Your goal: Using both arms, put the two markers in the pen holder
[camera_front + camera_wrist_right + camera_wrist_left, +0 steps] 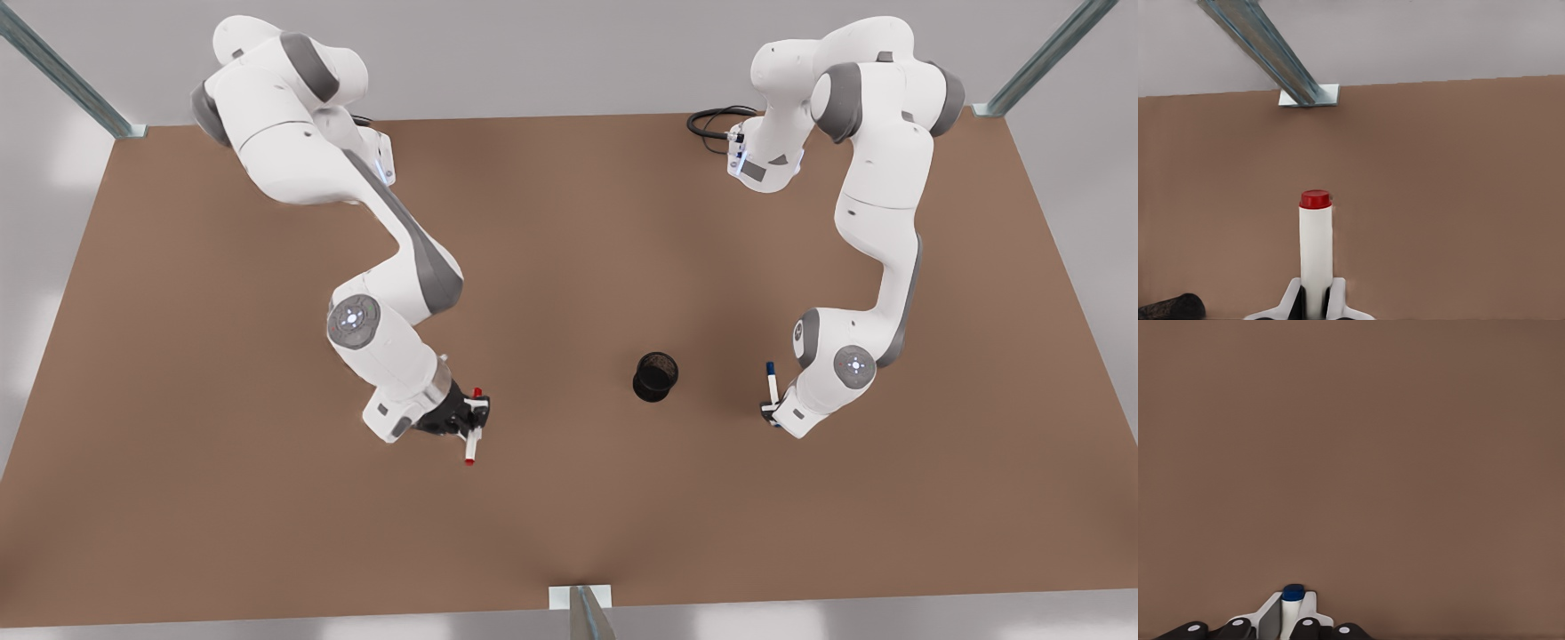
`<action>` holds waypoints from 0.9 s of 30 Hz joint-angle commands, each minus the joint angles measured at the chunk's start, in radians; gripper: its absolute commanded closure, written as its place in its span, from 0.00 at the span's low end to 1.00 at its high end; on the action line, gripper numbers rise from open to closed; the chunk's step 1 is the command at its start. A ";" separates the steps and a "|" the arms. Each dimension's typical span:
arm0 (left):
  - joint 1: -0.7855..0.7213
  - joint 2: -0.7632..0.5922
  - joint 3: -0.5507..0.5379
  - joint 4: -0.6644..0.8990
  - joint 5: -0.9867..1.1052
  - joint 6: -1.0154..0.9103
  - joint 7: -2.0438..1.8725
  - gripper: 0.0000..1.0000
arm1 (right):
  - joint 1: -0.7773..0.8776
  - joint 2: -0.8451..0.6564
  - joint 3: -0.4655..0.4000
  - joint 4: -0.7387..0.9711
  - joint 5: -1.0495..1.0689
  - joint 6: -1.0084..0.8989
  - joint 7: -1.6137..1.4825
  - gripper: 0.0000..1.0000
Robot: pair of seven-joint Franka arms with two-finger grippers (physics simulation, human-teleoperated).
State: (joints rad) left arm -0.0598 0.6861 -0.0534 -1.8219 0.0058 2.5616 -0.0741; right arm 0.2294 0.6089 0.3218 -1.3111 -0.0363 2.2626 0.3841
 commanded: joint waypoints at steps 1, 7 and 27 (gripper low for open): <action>0.000 -0.005 0.000 0.001 -0.007 -0.007 0.000 0.78 | 0.077 0.000 -0.003 0.012 -0.046 0.141 0.122 0.77; -0.006 -0.060 -0.002 0.021 -0.007 -0.096 -0.036 0.79 | 0.318 0.144 -0.035 0.151 -0.174 0.469 0.168 0.77; -0.034 -0.244 -0.065 0.190 -0.043 -0.615 -0.004 0.79 | 0.699 0.465 -0.464 0.320 -0.183 0.793 0.188 0.76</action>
State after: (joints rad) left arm -0.0936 0.4417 -0.1183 -1.6326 -0.0193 1.9892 -0.1198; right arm 0.9263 1.0671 -0.1395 -0.9928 -0.2176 2.9768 0.5243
